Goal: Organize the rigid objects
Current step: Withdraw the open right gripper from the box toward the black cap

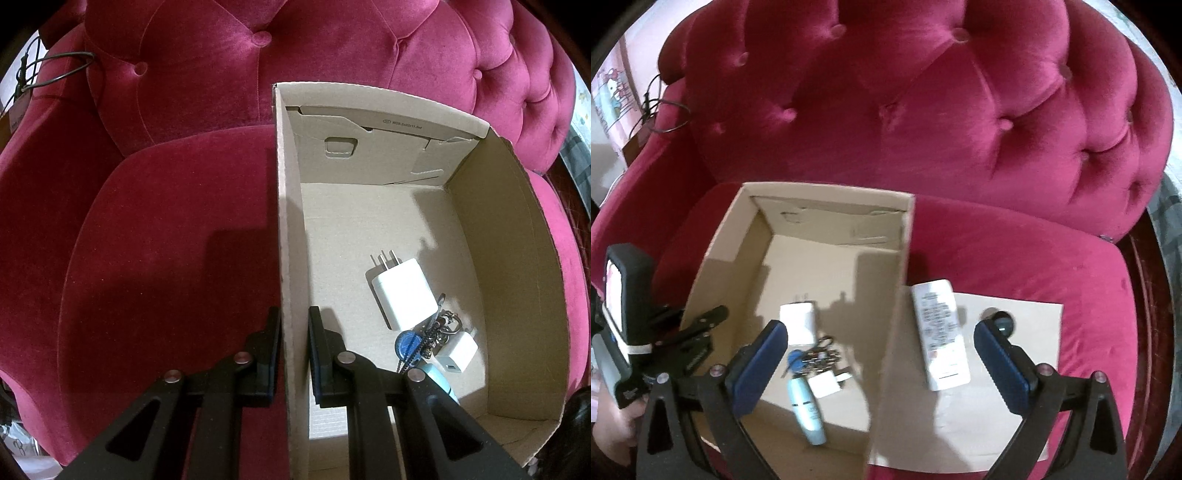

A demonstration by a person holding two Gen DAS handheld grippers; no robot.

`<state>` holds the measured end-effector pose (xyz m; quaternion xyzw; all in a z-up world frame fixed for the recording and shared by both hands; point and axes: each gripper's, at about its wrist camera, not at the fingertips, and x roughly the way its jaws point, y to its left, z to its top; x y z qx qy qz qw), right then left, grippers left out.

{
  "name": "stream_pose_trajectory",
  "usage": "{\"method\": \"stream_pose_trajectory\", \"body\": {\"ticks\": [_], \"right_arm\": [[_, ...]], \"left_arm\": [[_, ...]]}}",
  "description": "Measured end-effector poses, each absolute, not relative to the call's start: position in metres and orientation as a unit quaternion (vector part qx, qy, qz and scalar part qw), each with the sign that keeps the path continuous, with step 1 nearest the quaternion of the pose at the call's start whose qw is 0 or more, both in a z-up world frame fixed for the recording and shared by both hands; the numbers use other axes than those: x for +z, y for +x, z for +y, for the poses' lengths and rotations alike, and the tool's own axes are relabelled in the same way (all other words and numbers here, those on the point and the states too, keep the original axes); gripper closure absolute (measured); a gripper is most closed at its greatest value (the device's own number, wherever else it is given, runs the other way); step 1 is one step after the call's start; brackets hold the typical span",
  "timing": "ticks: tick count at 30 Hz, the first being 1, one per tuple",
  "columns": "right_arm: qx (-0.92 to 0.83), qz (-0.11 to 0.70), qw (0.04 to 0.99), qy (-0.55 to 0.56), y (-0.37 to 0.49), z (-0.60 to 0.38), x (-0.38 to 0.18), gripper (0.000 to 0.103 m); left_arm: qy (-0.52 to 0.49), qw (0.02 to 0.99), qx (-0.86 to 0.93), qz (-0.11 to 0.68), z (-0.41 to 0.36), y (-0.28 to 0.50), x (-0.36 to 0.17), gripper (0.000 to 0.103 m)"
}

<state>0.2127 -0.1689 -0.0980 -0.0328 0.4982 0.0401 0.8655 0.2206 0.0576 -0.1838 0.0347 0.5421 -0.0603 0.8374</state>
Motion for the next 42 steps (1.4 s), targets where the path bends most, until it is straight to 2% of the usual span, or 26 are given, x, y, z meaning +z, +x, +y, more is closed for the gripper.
{"method": "stream_pose_trajectory", "body": {"ticks": [12,27,42], "right_arm": [[-0.017,0.512,0.859,-0.027,0.229,-0.232,-0.113,0.000],[-0.056,0.553,0.831,0.036,0.260,-0.294,-0.171,0.000],[-0.065,0.592,0.802,0.041,0.283,-0.314,-0.223,0.000]], "left_arm": [[0.036,0.838,-0.060,0.542,0.058,0.221,-0.184,0.089],[0.038,0.838,-0.059,0.541,0.056,0.220,-0.185,0.089],[0.041,0.838,-0.058,0.541,0.055,0.219,-0.185,0.089]]}}
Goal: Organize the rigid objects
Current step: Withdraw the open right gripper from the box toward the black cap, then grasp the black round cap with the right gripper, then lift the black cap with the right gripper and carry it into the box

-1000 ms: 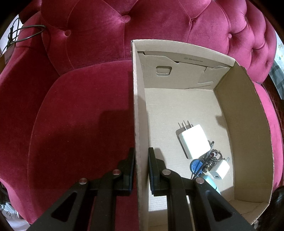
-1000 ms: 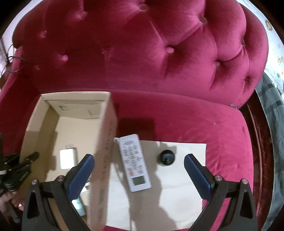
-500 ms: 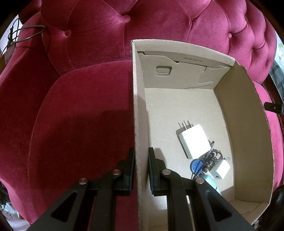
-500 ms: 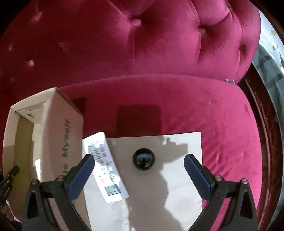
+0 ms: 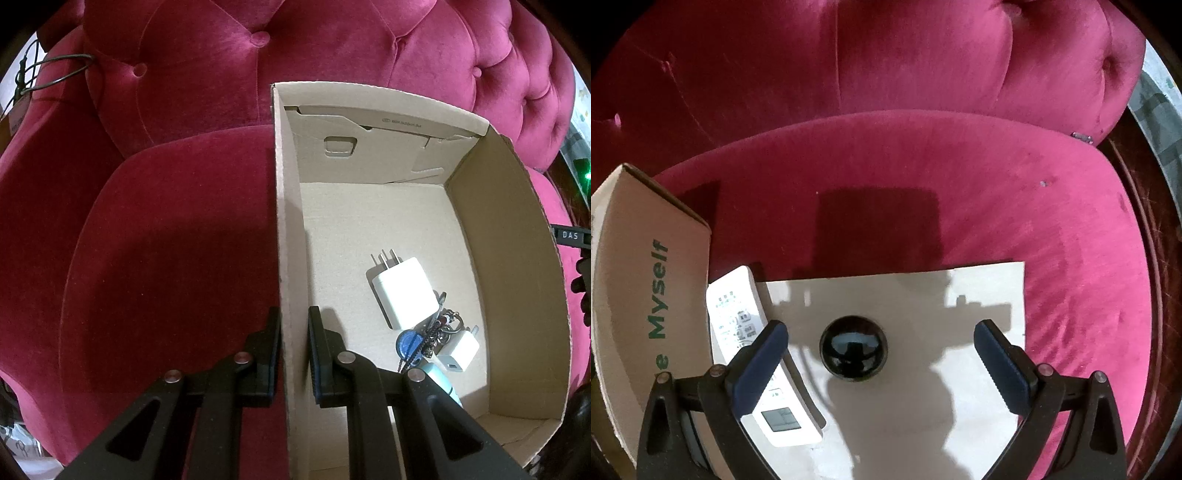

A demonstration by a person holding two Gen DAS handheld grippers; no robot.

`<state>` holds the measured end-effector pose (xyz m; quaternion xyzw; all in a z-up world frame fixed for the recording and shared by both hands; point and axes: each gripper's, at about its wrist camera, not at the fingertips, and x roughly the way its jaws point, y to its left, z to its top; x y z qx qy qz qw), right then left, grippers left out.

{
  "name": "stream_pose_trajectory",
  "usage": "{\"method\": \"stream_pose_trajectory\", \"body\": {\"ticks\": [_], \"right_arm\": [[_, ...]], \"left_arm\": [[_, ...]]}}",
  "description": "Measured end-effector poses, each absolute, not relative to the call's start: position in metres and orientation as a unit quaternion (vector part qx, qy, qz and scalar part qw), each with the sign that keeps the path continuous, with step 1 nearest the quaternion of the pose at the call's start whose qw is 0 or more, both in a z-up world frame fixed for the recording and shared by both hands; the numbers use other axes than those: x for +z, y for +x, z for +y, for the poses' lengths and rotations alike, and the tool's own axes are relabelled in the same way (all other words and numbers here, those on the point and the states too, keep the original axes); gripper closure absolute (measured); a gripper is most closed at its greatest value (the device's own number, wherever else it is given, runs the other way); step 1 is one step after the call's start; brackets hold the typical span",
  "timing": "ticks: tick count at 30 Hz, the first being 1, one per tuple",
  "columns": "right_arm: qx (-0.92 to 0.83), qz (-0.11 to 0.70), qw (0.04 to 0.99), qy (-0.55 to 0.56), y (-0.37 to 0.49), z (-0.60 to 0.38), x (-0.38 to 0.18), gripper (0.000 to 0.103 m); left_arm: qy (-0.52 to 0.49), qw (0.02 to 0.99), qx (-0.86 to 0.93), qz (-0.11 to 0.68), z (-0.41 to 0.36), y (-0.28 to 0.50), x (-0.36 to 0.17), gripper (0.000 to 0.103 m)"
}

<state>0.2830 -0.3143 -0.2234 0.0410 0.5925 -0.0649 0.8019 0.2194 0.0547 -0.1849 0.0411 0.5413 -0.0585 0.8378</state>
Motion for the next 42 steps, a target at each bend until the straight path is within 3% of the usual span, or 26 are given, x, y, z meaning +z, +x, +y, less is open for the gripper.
{"method": "stream_pose_trajectory", "body": {"ticks": [4,9,10,13,42], "right_arm": [[-0.061,0.599,0.798,0.045,0.285,-0.314,-0.228,0.003],[-0.059,0.606,0.792,0.055,0.283,-0.316,-0.229,0.024],[-0.056,0.608,0.789,0.060,0.283,-0.317,-0.229,0.031],[-0.049,0.613,0.785,0.067,0.281,-0.316,-0.230,0.062],[-0.046,0.585,0.810,0.018,0.260,-0.278,-0.166,0.063]], "left_arm": [[0.041,0.838,-0.058,0.541,0.055,0.219,-0.185,0.089],[0.040,0.838,-0.058,0.541,0.055,0.219,-0.185,0.089],[0.040,0.838,-0.058,0.541,0.055,0.219,-0.185,0.089],[0.040,0.838,-0.058,0.542,0.055,0.219,-0.185,0.089],[0.040,0.839,-0.057,0.540,0.052,0.217,-0.185,0.089]]}}
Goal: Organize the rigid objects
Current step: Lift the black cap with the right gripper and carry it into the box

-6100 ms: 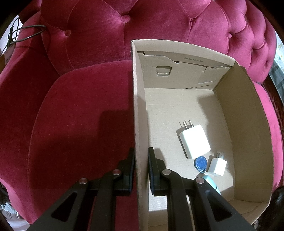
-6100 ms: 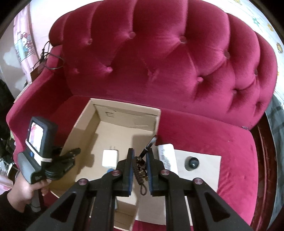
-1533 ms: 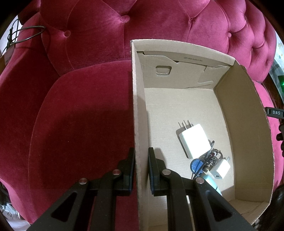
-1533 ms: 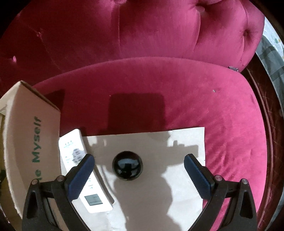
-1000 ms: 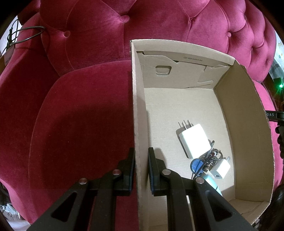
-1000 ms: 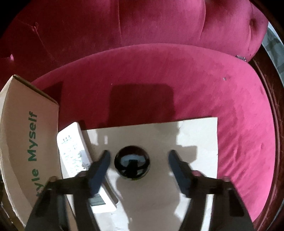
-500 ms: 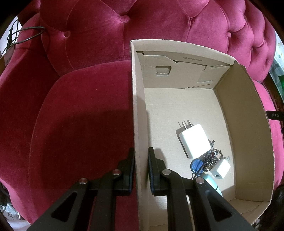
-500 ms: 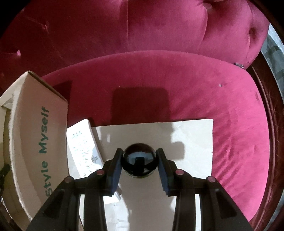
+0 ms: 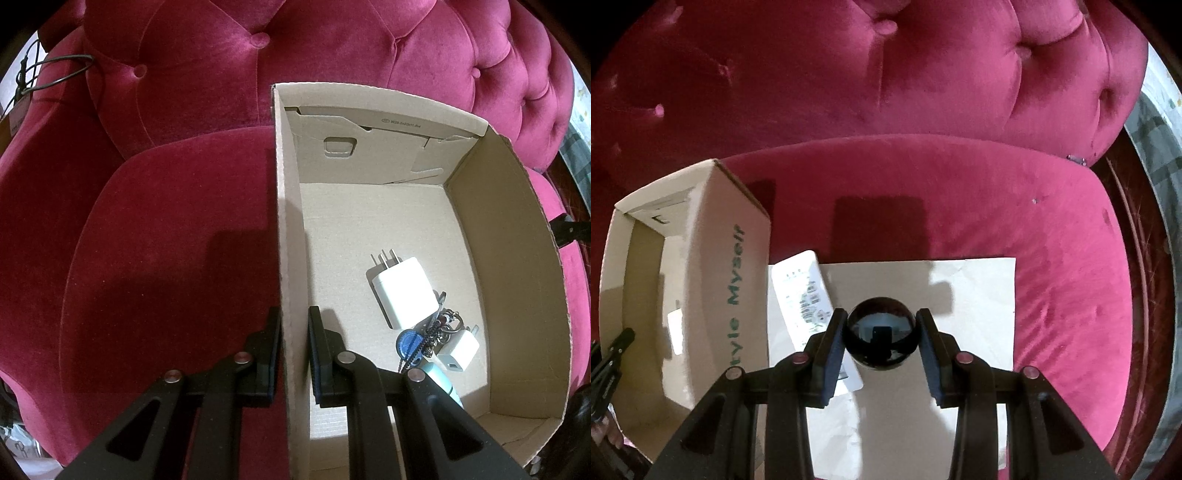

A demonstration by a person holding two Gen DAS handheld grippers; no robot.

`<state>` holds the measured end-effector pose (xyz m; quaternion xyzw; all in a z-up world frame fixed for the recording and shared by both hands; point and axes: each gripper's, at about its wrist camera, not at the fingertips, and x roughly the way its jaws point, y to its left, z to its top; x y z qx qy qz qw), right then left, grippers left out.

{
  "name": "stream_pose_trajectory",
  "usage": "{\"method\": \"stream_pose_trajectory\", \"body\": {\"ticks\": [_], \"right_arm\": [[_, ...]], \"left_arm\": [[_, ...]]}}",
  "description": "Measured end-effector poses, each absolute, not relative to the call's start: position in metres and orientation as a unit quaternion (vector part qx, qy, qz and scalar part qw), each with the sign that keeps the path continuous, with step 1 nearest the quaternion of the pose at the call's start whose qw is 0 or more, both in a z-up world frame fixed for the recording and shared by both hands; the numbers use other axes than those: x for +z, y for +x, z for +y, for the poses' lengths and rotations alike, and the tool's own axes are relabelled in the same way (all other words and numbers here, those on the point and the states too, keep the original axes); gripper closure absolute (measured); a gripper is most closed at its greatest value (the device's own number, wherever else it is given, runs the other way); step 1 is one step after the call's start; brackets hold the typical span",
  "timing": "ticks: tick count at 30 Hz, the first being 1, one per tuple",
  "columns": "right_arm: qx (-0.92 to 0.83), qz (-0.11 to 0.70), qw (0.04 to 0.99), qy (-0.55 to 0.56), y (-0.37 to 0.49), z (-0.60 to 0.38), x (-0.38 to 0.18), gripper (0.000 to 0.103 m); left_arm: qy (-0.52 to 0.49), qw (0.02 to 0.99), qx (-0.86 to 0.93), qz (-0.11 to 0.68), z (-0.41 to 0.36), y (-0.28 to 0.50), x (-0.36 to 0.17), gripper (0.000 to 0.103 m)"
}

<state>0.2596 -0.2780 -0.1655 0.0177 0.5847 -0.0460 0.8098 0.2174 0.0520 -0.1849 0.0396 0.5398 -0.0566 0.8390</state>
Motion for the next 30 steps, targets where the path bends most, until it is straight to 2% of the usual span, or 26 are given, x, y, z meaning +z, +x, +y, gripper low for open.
{"method": "stream_pose_trajectory", "body": {"ticks": [30], "right_arm": [[0.020,0.574,0.817,-0.046,0.246,-0.177,-0.097,0.063]], "left_arm": [[0.034,0.838,-0.059,0.542,0.055,0.219,-0.185,0.089]]}}
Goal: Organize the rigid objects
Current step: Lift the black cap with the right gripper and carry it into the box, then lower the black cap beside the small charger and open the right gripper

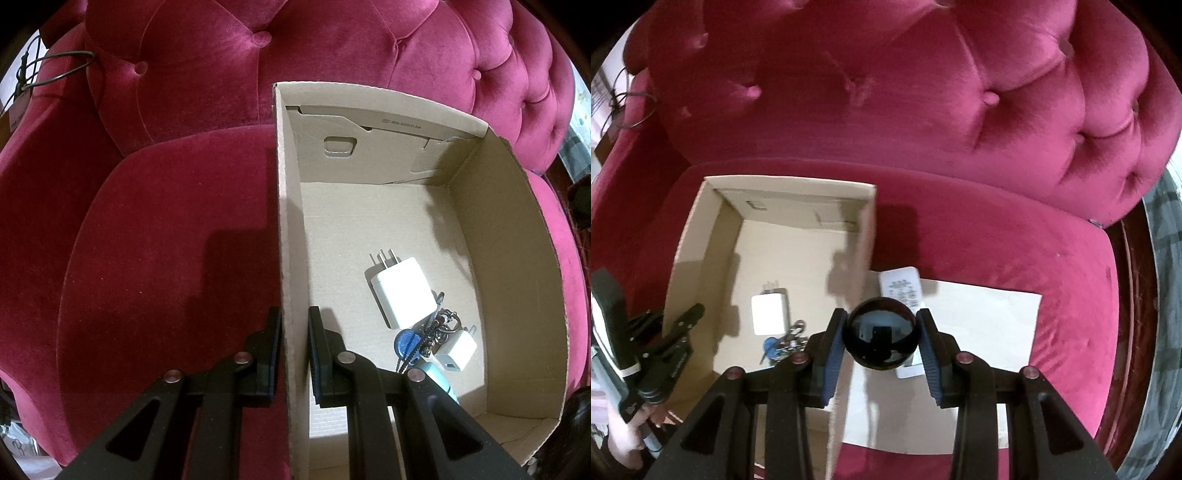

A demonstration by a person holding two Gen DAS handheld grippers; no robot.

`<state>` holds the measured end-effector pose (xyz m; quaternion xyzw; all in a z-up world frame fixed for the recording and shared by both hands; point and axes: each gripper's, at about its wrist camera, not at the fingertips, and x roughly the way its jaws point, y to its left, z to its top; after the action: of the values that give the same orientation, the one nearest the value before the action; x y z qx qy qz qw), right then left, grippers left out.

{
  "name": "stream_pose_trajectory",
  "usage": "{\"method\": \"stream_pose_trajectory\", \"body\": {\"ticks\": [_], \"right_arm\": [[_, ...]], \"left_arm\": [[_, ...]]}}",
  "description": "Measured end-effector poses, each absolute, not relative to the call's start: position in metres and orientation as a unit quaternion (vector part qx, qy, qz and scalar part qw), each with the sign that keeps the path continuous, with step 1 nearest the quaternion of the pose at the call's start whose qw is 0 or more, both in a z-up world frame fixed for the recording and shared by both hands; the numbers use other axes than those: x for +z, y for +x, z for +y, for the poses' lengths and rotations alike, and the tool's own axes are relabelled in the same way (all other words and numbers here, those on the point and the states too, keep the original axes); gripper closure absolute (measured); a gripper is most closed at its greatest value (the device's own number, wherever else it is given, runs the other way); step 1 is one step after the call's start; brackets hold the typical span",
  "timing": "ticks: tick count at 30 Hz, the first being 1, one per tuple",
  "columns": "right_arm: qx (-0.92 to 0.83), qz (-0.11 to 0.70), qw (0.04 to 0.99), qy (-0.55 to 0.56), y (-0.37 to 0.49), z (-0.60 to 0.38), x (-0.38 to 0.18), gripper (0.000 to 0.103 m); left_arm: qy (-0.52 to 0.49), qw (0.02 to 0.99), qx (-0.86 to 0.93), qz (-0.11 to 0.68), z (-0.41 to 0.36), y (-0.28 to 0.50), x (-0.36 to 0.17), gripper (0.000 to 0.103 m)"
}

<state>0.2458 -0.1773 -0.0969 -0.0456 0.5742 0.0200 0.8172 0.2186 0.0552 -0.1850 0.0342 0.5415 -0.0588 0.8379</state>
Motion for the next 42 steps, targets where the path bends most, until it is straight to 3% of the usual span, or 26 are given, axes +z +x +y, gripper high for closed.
{"method": "stream_pose_trajectory", "body": {"ticks": [16,42], "right_arm": [[0.077,0.585,0.805,-0.063,0.241,-0.112,-0.114,0.063],[0.054,0.629,0.772,-0.076,0.247,-0.076,-0.205,0.062]], "left_arm": [[0.032,0.837,-0.060,0.542,0.056,0.219,-0.186,0.089],[0.031,0.837,-0.060,0.543,0.051,0.217,-0.186,0.088]]}}
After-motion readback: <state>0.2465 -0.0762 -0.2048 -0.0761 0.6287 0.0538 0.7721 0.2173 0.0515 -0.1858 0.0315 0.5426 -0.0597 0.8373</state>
